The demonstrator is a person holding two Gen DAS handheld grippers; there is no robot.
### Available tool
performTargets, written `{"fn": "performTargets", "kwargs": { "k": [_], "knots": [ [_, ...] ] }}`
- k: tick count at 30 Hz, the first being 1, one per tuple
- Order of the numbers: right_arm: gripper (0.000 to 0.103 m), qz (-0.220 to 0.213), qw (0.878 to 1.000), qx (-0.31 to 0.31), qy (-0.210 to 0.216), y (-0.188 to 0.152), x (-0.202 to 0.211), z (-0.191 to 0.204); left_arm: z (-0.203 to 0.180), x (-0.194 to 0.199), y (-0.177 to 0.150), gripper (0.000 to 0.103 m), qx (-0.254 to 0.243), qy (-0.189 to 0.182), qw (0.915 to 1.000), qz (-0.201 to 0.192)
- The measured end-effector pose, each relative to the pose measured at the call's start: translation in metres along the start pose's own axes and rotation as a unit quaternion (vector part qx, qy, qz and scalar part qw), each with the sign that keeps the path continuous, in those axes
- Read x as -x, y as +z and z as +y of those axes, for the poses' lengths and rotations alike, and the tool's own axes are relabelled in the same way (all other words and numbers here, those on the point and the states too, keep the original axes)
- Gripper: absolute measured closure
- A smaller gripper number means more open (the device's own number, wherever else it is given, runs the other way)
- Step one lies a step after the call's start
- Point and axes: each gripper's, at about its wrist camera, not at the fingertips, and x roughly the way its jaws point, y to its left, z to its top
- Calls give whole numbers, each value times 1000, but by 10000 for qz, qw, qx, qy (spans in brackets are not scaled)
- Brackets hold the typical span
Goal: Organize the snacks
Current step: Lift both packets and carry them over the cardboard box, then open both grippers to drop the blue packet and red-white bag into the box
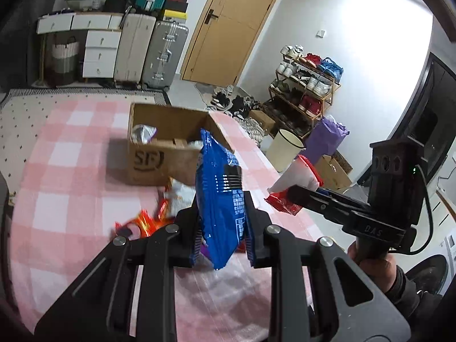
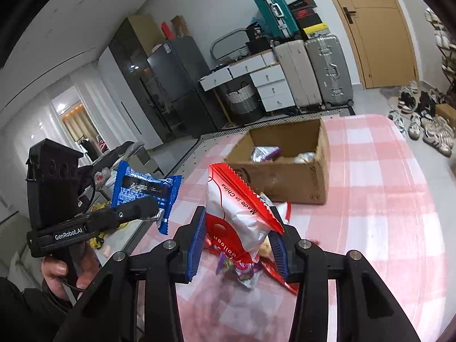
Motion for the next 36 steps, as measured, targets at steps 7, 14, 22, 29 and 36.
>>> {"fn": "performTargets", "kwargs": {
  "k": [7, 14, 22, 29, 36],
  "knots": [
    [61, -103, 9995, 271, 138, 36, -9, 14, -7, 0, 42, 82, -170, 153, 9996, -138],
    [60, -277, 9988, 376, 131, 82, -19, 15, -4, -21, 87, 82, -212, 300, 9992, -163],
    [60, -314, 9985, 440, 107, 131, -47, 10, 3, -56, 133, 82, -208, 429, 9988, -82],
    [60, -157, 9987, 483, -42, 162, -89, -3, 24, -109, 165, 82, -169, 546, 9982, 170],
    [60, 46, 9991, 364, -193, 178, -135, -33, 53, -161, 177, 82, -84, 604, 9972, 428]
  ]
}}
